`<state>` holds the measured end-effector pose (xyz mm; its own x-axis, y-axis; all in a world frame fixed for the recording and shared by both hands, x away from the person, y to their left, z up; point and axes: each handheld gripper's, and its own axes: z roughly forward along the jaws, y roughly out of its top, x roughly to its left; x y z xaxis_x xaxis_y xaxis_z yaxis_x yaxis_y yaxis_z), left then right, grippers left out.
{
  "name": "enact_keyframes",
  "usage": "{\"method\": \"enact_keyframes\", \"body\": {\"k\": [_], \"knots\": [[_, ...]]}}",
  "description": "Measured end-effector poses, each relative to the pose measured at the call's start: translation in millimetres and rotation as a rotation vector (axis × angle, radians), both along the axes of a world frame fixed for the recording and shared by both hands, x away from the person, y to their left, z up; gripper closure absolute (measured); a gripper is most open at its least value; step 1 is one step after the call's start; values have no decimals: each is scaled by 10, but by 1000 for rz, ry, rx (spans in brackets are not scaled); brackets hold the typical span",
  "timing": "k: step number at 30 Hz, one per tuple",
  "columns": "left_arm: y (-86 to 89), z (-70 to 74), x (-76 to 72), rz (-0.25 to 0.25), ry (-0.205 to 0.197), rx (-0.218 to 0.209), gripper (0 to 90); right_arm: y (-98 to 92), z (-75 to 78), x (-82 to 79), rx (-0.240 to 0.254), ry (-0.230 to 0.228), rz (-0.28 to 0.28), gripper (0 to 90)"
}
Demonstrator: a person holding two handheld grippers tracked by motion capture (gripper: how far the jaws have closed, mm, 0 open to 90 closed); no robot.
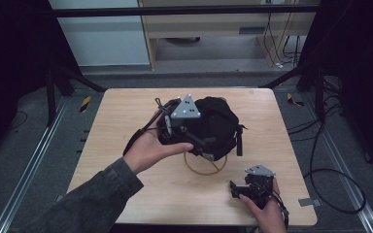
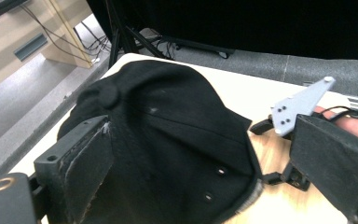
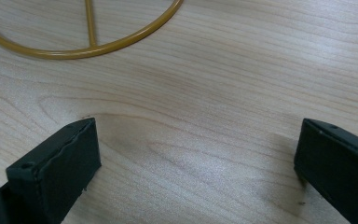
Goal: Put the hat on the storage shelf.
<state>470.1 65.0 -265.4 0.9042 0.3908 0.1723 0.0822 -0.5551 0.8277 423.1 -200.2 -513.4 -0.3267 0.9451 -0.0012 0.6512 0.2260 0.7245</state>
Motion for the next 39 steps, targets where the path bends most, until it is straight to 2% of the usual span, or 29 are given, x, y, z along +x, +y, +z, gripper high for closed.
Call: {"method": "enact_keyframes", "body": {"k": [1, 5, 12, 21, 31, 35, 39], "knots": [[14, -9, -26, -4, -2, 8, 57, -1, 0, 0, -1, -1, 0, 4], [61, -45, -94, -7, 0, -6, 57, -1, 0, 0, -2, -2, -1, 4], [200, -119, -159, 20, 17, -31, 57, -5, 1, 0, -5, -4, 5, 4], [440, -265, -230, 43, 30, -26, 54, -7, 0, 1, -8, -6, 6, 4], [659, -563, -263, 73, 55, -4, 53, -7, 1, 1, -8, -6, 6, 4], [769, -760, -202, 100, 94, 8, 51, -7, 1, 1, -8, -6, 7, 4], [888, -972, -121, 134, 115, 21, 50, -5, 0, 0, -6, -5, 6, 4]]}}
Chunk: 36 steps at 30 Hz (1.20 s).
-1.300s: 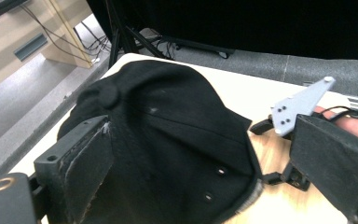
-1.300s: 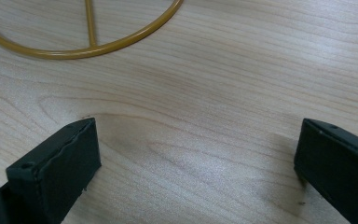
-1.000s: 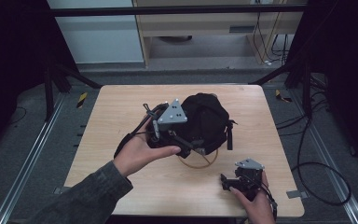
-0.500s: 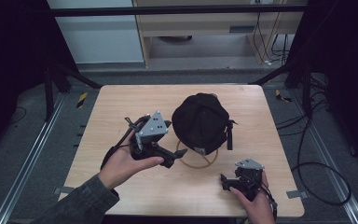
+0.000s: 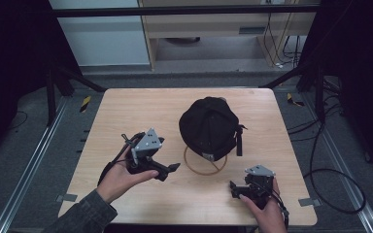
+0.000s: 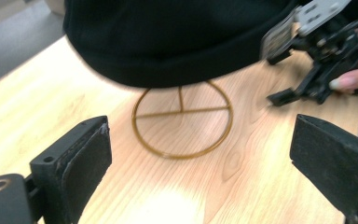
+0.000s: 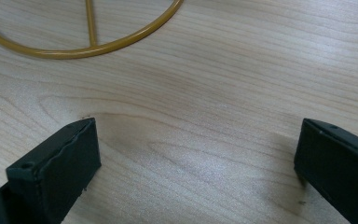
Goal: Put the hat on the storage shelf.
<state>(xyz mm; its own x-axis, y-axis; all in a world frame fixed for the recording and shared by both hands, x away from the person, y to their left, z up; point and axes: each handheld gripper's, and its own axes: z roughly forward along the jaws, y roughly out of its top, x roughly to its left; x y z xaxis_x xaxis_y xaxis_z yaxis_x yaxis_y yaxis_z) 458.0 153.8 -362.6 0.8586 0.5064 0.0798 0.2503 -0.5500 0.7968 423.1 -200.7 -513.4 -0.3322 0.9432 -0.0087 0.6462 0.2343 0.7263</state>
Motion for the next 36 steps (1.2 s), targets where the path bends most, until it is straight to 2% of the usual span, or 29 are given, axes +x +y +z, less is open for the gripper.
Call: {"method": "enact_keyframes", "body": {"k": [2, 6, 8, 16, 28, 36], "knots": [[71, -113, 33, 20, -5, 28, 49, -2, 1, 1, -3, -2, 2, 4], [159, -227, 61, 40, 15, 19, 49, 1, 0, 0, 1, 0, -1, 4], [215, -309, 74, 54, 5, 39, 50, 0, 1, 0, 0, 0, -1, 4], [446, -576, 148, 107, 20, 70, 50, -2, 0, 1, -2, -1, 1, 4], [712, -876, 159, 156, 40, 122, 49, -2, 1, 1, -2, -1, 1, 4], [848, -1002, 177, 188, 68, 124, 48, -2, 1, 1, -2, -1, 1, 4]]}}
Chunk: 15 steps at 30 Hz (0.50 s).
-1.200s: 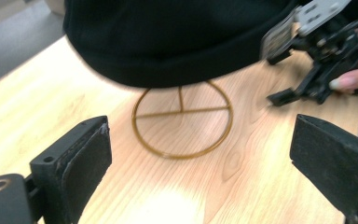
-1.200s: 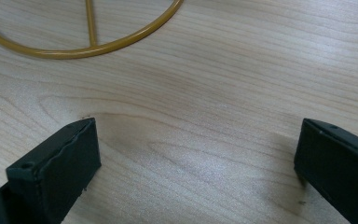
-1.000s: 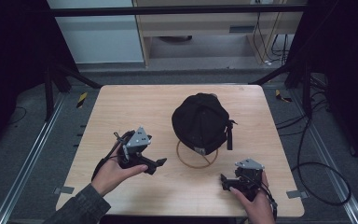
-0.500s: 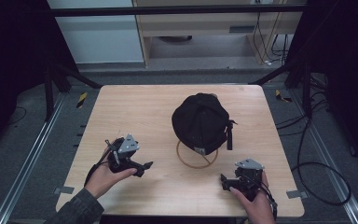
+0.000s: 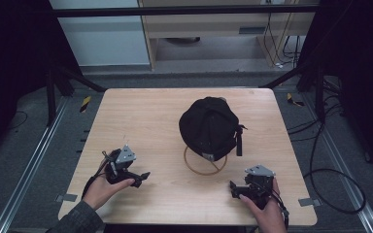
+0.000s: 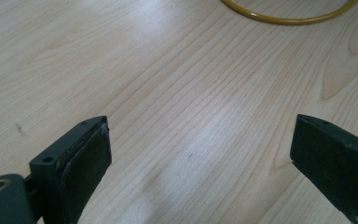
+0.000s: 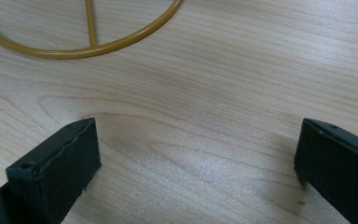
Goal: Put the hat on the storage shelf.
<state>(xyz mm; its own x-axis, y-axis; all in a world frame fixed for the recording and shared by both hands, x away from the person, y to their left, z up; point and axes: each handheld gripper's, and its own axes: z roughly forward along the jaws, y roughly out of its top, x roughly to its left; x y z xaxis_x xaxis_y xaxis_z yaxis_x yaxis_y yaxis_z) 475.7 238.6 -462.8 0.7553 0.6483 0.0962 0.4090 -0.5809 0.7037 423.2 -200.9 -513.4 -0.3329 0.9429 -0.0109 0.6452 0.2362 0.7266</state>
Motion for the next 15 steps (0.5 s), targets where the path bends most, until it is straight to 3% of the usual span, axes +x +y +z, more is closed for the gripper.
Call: {"method": "enact_keyframes", "body": {"k": [7, 15], "knots": [[108, -103, 4, 21, 22, -2, 46, 2, 0, -1, 1, 1, -2, 4], [316, -311, 66, 85, 43, -1, 46, 5, 0, -3, 5, 4, -4, 4]]}}
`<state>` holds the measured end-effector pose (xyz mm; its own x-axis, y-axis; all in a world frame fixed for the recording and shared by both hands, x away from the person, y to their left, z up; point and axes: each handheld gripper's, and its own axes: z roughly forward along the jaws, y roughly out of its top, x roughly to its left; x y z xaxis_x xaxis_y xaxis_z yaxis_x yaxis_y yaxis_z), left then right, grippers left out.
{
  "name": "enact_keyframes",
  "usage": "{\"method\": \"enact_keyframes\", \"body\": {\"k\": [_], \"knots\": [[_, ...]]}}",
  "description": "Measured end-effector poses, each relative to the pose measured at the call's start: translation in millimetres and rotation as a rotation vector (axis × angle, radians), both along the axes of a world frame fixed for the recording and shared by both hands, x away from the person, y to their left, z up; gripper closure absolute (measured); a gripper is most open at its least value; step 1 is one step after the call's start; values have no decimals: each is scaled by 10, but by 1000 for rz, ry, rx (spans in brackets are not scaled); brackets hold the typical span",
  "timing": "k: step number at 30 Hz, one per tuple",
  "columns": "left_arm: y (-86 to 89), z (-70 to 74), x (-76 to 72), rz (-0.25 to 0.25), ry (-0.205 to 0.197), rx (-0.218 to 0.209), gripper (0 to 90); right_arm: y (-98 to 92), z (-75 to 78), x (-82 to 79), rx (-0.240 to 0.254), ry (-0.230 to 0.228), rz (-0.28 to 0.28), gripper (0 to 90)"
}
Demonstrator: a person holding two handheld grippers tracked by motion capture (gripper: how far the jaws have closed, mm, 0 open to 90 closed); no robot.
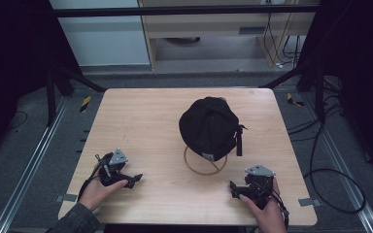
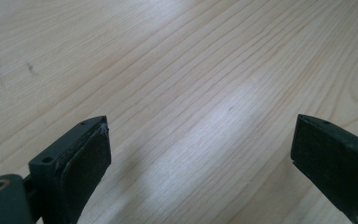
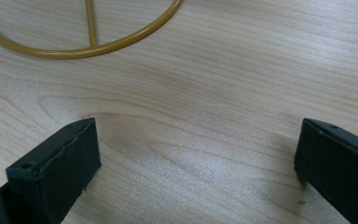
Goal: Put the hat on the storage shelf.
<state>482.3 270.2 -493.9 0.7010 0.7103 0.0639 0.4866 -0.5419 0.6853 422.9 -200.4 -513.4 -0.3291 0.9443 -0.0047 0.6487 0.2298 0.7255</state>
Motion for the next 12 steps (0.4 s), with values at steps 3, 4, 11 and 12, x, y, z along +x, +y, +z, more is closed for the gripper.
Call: {"method": "enact_keyframes", "body": {"k": [3, 4, 11, 12], "knots": [[50, -58, 28, 17, 12, -7, 44, -1, 0, 1, -1, -1, 1, 4], [66, -82, 39, 23, 18, -12, 42, -5, 0, 3, -5, -4, 4, 4], [140, -140, 33, 26, 3, -60, 26, -3, 0, 2, -3, -2, 3, 4], [145, -140, 31, 23, 4, -59, 26, 0, 0, 0, 0, 0, 0, 4]]}}
